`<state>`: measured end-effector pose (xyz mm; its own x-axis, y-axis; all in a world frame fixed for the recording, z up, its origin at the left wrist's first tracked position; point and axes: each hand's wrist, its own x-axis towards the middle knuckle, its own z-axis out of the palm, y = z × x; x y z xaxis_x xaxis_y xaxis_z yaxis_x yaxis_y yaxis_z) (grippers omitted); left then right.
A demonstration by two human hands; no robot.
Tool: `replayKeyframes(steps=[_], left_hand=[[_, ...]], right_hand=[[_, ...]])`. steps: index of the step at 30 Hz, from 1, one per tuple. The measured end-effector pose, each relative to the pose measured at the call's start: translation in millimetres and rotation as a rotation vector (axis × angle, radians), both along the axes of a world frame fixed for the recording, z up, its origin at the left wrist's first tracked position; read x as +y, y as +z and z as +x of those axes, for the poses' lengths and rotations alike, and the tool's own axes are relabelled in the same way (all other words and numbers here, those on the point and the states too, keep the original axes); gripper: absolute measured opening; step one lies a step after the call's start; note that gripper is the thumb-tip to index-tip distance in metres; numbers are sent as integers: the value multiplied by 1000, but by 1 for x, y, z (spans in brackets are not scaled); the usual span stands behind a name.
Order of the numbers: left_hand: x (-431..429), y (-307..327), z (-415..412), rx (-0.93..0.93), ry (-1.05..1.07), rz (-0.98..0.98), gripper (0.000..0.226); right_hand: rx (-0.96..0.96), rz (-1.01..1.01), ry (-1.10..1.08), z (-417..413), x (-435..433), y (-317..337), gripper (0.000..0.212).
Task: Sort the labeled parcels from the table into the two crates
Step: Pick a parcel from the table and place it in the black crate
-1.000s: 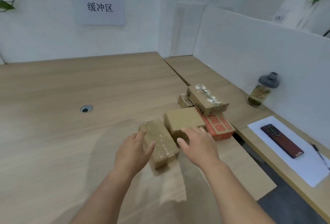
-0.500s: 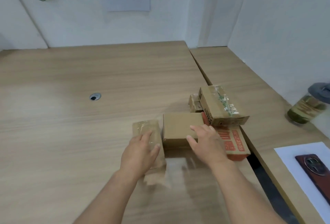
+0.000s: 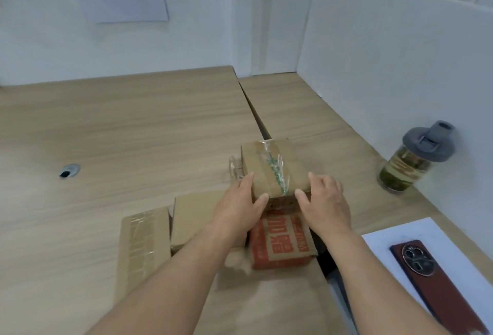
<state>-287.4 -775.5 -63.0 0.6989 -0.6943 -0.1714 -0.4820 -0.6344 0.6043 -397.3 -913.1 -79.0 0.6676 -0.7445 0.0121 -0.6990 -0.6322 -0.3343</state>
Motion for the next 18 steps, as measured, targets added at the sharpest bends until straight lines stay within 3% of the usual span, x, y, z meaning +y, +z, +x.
replayKeyframes(steps=[4, 8, 12, 14, 18], left_hand=[[-20, -6, 3, 75, 37, 33, 56], [-19, -2, 3, 96, 105, -10, 50], [-5, 3, 8, 95, 189, -78, 63], [5, 12, 9, 98, 227, -104, 67], [22, 34, 12, 130, 271, -144, 75]], right_hand=[[-18, 229, -72, 5, -16, -14, 44], [-258, 559, -147, 7, -12, -9, 26], [-523, 787, -191, 10, -2, 3, 30], [-624, 835, -185, 14, 6, 11, 37], [-697, 786, -34, 26, 33, 33, 76]])
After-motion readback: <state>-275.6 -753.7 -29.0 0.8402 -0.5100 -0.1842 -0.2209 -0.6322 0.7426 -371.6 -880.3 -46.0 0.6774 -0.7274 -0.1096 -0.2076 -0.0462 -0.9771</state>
